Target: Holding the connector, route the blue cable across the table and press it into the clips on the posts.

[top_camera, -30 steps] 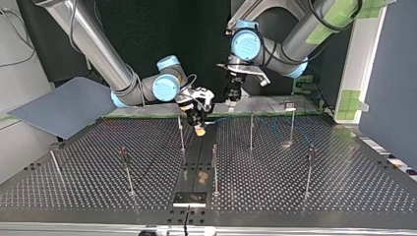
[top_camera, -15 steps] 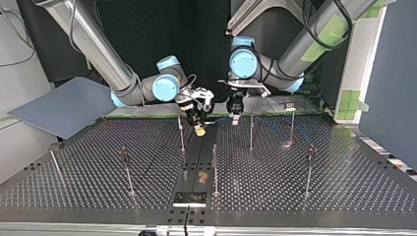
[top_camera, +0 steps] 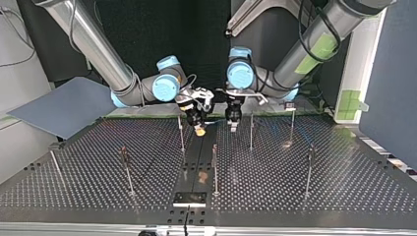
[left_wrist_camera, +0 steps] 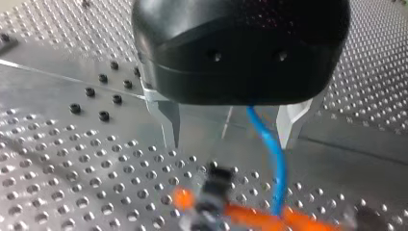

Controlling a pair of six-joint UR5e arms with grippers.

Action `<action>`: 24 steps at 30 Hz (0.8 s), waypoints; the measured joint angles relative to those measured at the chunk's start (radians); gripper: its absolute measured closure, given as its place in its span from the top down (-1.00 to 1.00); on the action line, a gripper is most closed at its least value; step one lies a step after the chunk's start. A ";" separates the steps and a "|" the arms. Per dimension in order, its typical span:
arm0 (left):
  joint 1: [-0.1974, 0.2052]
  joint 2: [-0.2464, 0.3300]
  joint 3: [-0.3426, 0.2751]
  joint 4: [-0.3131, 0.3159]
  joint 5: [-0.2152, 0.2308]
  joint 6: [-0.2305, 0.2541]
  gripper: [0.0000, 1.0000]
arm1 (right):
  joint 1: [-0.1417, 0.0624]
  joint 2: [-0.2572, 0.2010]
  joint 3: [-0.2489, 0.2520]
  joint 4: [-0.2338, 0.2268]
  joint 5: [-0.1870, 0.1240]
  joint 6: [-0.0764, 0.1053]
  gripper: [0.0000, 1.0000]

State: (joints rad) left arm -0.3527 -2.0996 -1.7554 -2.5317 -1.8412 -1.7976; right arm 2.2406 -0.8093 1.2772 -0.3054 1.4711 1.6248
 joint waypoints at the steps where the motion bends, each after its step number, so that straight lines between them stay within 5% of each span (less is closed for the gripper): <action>1: 0.000 -0.009 0.005 0.000 -0.005 0.000 1.00 | 0.000 0.000 0.000 0.000 0.000 0.000 -1.00; 15: 0.000 -0.079 0.016 -0.015 -0.086 0.010 0.92 | 0.000 0.000 0.000 0.000 -0.001 0.000 -1.00; 17: -0.003 -0.079 0.016 -0.012 -0.103 0.015 0.44 | 0.000 0.000 0.000 0.000 -0.001 0.000 -1.00; 18: -0.004 -0.079 0.016 -0.009 -0.114 0.017 0.44 | 0.000 0.000 0.000 0.000 -0.001 0.000 -1.00; 20: -0.007 -0.078 0.017 -0.005 -0.125 0.019 0.13 | 0.000 0.000 0.000 0.000 0.000 0.000 -1.00; 21: -0.008 -0.078 0.017 -0.002 -0.129 0.020 -0.42 | 0.000 0.000 0.000 0.000 0.000 0.000 -1.00; 22: -0.010 -0.078 0.017 0.000 -0.131 0.020 -0.42 | 0.000 0.000 0.000 0.000 0.000 0.000 -1.00; 24: -0.014 -0.078 0.017 0.006 -0.132 0.026 -0.92 | 0.000 0.000 0.000 -0.001 0.000 0.000 -1.00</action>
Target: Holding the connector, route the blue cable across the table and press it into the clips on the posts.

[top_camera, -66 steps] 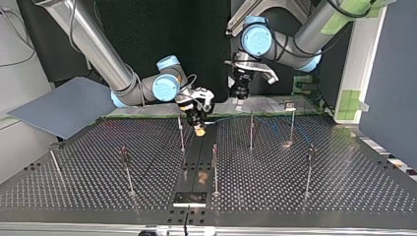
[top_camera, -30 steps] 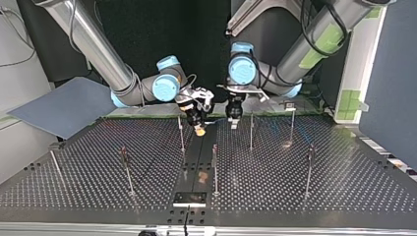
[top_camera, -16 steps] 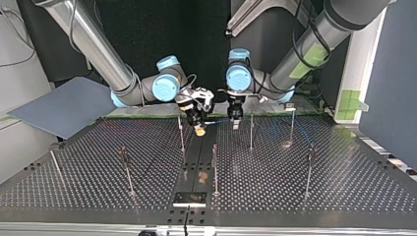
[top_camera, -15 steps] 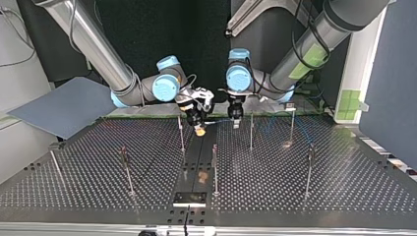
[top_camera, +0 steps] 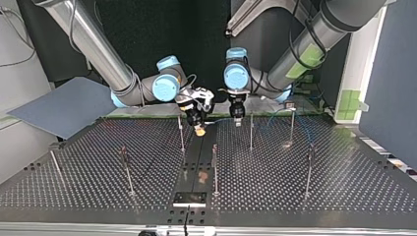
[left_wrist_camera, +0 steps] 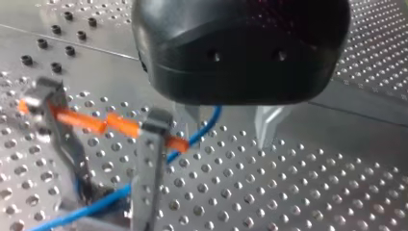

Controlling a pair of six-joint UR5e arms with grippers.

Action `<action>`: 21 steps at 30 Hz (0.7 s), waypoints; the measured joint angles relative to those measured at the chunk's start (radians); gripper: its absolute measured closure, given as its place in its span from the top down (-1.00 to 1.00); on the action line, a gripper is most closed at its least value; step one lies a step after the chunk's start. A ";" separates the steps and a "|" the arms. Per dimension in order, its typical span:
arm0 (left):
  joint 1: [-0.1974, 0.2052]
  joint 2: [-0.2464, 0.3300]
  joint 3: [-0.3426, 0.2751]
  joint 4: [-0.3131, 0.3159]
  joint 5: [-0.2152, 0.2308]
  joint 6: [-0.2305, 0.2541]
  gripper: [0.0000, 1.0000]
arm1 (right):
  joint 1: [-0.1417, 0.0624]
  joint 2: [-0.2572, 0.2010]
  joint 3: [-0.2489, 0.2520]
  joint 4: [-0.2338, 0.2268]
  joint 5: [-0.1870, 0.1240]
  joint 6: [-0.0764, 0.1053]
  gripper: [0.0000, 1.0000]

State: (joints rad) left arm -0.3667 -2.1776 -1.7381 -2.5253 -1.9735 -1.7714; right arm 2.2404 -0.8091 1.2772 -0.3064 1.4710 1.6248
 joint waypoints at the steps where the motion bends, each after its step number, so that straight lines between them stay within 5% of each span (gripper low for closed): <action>1: -0.002 0.000 0.000 0.003 0.000 0.004 -0.92 | 0.000 0.000 0.000 0.000 0.000 0.000 -1.00; 13: -0.027 0.015 -0.001 -0.002 -0.016 0.008 -1.00 | 0.000 -0.001 -0.002 0.003 -0.006 -0.002 -1.00; 21: -0.039 0.072 -0.002 -0.037 -0.042 -0.007 -1.00 | 0.000 -0.026 -0.009 0.055 -0.005 -0.009 -1.00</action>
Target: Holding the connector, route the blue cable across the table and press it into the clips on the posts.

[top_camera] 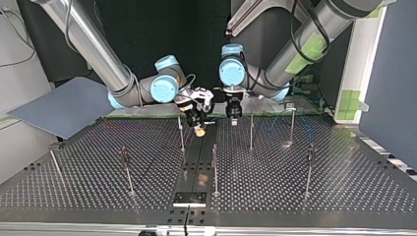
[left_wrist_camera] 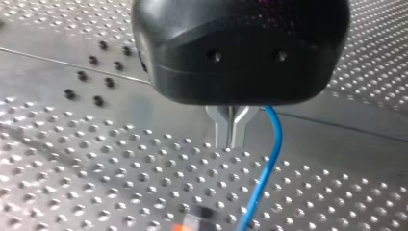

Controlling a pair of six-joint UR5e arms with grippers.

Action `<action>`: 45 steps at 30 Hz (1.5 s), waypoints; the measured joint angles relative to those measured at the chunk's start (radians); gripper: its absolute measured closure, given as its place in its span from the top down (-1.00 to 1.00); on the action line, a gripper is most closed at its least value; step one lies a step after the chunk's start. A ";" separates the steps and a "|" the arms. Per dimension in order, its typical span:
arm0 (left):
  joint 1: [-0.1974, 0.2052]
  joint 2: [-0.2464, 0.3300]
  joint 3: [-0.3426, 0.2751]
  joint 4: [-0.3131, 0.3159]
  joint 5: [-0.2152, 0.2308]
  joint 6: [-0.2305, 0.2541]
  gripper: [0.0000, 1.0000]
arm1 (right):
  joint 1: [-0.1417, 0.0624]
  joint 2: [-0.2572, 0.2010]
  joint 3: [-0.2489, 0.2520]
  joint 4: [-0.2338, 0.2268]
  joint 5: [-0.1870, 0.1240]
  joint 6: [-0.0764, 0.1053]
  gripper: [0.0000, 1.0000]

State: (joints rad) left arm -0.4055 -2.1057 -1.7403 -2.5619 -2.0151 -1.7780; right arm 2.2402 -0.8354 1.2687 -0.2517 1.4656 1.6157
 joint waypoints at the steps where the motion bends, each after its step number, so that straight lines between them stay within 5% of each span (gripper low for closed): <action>1: -0.002 0.007 0.000 -0.005 -0.003 -0.001 -1.00 | 0.000 -0.006 0.000 0.007 0.000 0.000 -1.00; 10: -0.017 0.077 -0.024 -0.041 -0.035 -0.002 -1.00 | 0.000 -0.073 0.006 0.076 0.006 0.009 -1.00; 20: -0.032 0.154 -0.048 -0.061 -0.039 0.013 -1.00 | -0.002 -0.158 0.066 0.155 0.024 0.029 -1.00; 45: -0.051 0.364 -0.029 -0.119 -0.022 0.019 -1.00 | -0.004 -0.382 0.100 0.200 0.015 0.014 -1.00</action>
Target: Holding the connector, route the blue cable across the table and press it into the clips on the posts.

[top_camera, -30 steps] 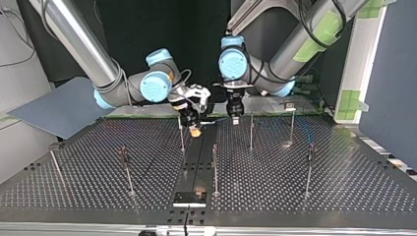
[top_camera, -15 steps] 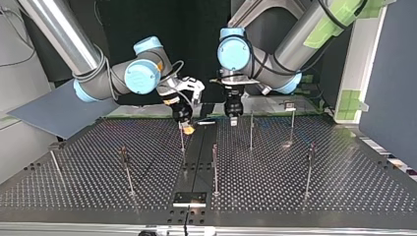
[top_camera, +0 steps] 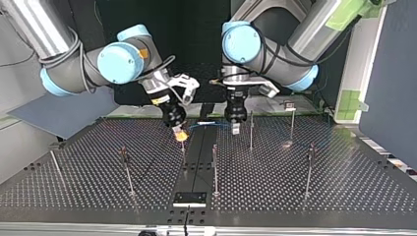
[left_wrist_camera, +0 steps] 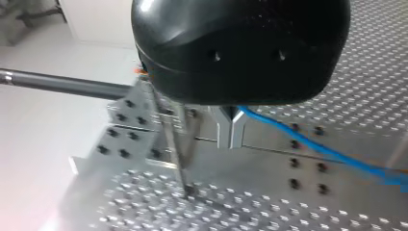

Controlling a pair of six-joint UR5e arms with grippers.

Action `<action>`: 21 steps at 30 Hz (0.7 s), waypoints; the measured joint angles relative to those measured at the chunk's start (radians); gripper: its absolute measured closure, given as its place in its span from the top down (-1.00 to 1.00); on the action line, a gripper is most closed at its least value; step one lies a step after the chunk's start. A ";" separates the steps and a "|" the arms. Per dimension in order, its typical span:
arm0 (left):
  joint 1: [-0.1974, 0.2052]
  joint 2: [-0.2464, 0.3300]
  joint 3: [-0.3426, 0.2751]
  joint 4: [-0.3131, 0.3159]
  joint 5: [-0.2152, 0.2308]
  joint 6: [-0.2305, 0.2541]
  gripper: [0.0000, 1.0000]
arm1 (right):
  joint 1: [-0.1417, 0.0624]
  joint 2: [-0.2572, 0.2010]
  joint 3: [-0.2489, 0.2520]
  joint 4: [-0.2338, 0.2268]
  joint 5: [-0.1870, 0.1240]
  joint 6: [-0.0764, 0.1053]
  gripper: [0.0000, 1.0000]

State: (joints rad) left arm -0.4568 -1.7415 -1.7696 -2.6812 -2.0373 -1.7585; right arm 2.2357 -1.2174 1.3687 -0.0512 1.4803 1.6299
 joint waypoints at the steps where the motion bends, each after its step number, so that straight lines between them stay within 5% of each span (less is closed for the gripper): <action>1: 0.000 0.007 0.004 -0.004 0.001 0.000 -1.00 | 0.000 -0.008 0.000 0.001 -0.002 0.000 -1.00; 12: 0.018 0.097 0.066 -0.041 0.039 -0.020 -1.00 | -0.007 -0.097 -0.001 0.005 -0.010 -0.001 -1.00; 21: 0.064 0.070 0.073 -0.054 0.110 -0.035 -1.00 | -0.028 -0.084 -0.001 0.004 -0.024 0.001 -1.00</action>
State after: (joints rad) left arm -0.3926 -1.6718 -1.6971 -2.7356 -1.9268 -1.7937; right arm 2.2076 -1.3011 1.3677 -0.0476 1.4565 1.6310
